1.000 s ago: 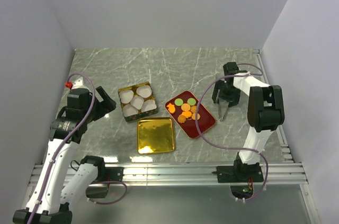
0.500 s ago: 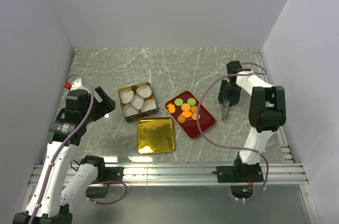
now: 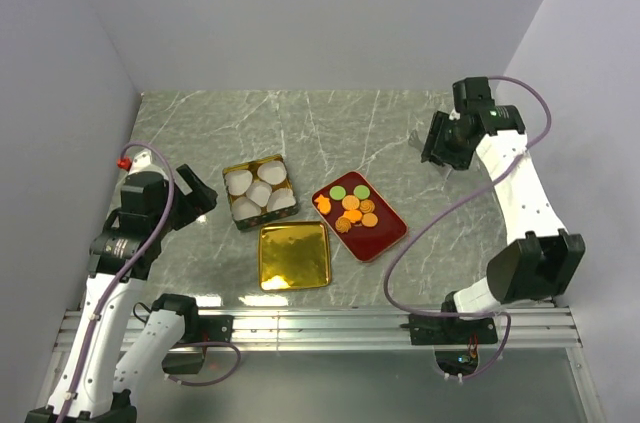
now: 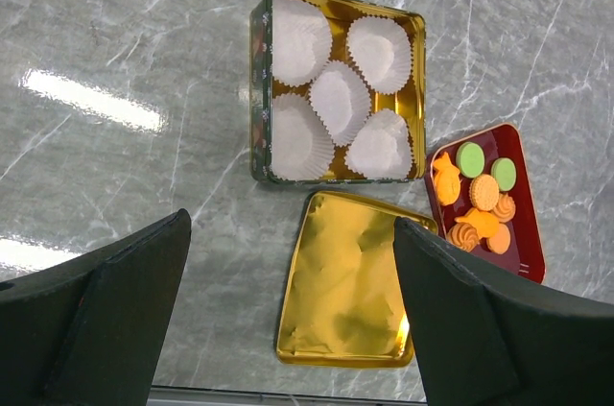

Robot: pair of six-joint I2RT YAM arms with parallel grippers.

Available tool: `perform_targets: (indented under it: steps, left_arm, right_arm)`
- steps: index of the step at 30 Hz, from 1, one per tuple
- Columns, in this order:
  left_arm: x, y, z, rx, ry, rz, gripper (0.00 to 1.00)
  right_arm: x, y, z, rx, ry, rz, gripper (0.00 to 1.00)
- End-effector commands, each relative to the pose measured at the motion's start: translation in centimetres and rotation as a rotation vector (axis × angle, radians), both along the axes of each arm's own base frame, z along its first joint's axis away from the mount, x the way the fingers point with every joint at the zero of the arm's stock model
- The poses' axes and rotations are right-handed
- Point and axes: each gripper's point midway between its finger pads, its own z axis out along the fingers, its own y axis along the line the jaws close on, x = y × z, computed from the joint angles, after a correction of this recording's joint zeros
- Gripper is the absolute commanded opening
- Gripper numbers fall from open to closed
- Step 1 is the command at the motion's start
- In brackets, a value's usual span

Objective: Pack the cookies

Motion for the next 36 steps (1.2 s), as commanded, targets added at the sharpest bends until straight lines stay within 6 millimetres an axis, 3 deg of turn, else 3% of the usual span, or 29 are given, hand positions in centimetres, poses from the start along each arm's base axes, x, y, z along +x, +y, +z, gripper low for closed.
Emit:
perform_targets:
  steps: [1,7,10,14,20,31,36]
  left_arm:
    - [0.5,-0.1,0.7,-0.008,-0.046,0.0,0.92]
    - [0.3,-0.2,1.1,-0.014,-0.066,-0.004,0.93]
    - [0.3,-0.2,1.2,-0.014,-0.07,-0.004,0.92]
    - [0.2,-0.3,1.4,-0.017,-0.078,-0.01,0.93]
    - [0.1,-0.3,1.4,-0.018,-0.083,-0.013,0.93]
    - [0.0,-0.3,1.7,-0.021,-0.095,-0.017,0.92]
    - [0.0,-0.3,1.7,-0.021,-0.098,-0.017,0.92]
  right_arm:
    - [-3.4,1.4,0.2,0.069,0.068,0.018,0.63]
    - [-6.9,5.6,2.2,0.168,0.064,0.146,0.62]
    - [-9.5,7.8,1.7,0.167,0.106,0.226,0.64]
    - [-12.7,9.3,-0.6,0.175,0.177,0.263,0.65]
    - [-15.9,11.6,-2.6,0.182,0.243,0.345,0.63]
    - [-16.3,12.1,-3.8,0.114,0.276,0.354,0.62]
    - [-15.5,12.8,-4.1,0.127,0.272,0.351,0.61]
